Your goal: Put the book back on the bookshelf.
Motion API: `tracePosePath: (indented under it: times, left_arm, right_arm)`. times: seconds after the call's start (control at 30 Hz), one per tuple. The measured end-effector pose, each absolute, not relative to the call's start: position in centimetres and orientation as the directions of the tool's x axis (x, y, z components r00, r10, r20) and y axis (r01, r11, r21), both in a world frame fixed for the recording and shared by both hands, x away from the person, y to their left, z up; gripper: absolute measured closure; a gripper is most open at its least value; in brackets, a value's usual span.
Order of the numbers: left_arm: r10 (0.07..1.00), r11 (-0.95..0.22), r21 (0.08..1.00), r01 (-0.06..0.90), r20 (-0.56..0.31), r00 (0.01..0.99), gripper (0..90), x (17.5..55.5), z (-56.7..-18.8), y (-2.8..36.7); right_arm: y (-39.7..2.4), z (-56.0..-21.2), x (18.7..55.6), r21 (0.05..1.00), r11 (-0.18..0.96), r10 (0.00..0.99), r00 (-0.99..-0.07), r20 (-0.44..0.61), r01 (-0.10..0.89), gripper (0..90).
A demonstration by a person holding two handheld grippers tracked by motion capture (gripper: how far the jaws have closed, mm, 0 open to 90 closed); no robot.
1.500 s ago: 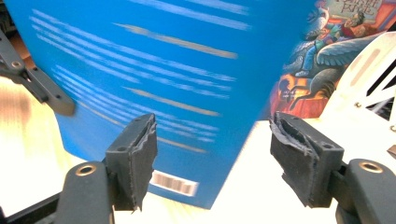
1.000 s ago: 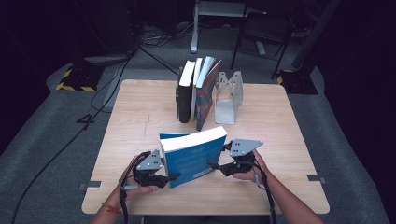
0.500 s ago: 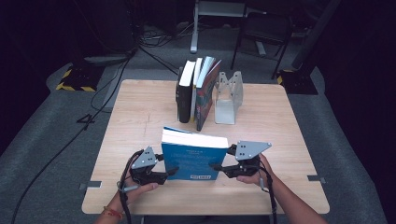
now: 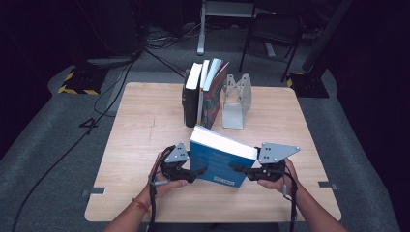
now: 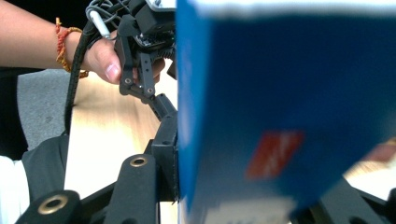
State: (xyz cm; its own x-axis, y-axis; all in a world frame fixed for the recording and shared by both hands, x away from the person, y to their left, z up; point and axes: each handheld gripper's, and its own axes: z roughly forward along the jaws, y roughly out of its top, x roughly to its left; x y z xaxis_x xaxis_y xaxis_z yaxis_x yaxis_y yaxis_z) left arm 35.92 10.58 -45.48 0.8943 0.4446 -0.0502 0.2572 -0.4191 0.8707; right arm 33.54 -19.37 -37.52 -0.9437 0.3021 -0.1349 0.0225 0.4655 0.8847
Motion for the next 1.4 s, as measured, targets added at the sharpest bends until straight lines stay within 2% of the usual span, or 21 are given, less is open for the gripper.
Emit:
tracePosePath:
  times: [0.37, 0.47, 0.6, 0.73, 0.87, 0.97, 1.1, 1.23, 1.33, 1.4]
  left_arm:
    - [0.413, -0.429, 0.869, 0.246, -0.053, 0.909, 27.6, 36.9, -45.4, 8.2]
    - [0.414, -0.432, 0.867, 0.249, -0.055, 0.909, 24.9, 36.9, -45.5, 8.0]
    - [0.419, -0.448, 0.856, 0.258, -0.054, 0.906, 25.3, 36.5, -45.4, 8.2]
    - [0.449, -0.516, 0.812, 0.273, -0.015, 0.893, 29.0, 35.3, -45.7, 10.0]
    - [0.493, -0.545, 0.778, 0.314, -0.006, 0.870, 27.5, 33.5, -46.6, 13.0]
    - [0.569, -0.566, 0.730, 0.382, 0.011, 0.823, 27.3, 32.1, -47.3, 14.9]
    - [0.599, -0.573, 0.705, 0.417, 0.013, 0.801, 26.0, 30.3, -48.0, 16.9]
    - [0.638, -0.572, 0.676, 0.464, 0.012, 0.770, 24.3, 29.9, -48.9, 18.1]
    - [0.667, -0.585, 0.649, 0.485, 0.045, 0.744, 20.7, 29.9, -49.5, 18.5]
    - [0.676, -0.559, 0.655, 0.509, 0.004, 0.737, 19.6, 30.2, -49.9, 18.7]
  right_arm:
    - [-21.0, -35.7, 33.7, 0.890, 0.453, 0.343, -0.932, -0.119, 0.053, 57.3]
    - [-20.9, -35.3, 33.9, 0.874, 0.481, 0.334, -0.936, -0.111, 0.068, 58.8]
    - [-20.6, -34.8, 34.1, 0.849, 0.518, 0.324, -0.943, -0.079, 0.107, 59.7]
    - [-20.2, -34.7, 33.5, 0.841, 0.531, 0.322, -0.942, -0.090, 0.101, 60.1]
    - [-20.1, -34.5, 33.4, 0.833, 0.542, 0.328, -0.941, -0.086, 0.113, 60.4]
    - [-20.1, -34.4, 33.5, 0.830, 0.544, 0.332, -0.940, -0.079, 0.122, 60.5]
    - [-20.1, -34.6, 33.0, 0.840, 0.530, 0.341, -0.936, -0.088, 0.114, 60.7]
    - [-20.2, -34.6, 33.3, 0.844, 0.520, 0.360, -0.930, -0.078, 0.131, 60.8]
    - [-20.6, -34.5, 33.6, 0.846, 0.510, 0.382, -0.922, -0.060, 0.156, 60.8]
    - [-20.9, -34.4, 33.7, 0.844, 0.510, 0.390, -0.919, -0.057, 0.165, 60.9]
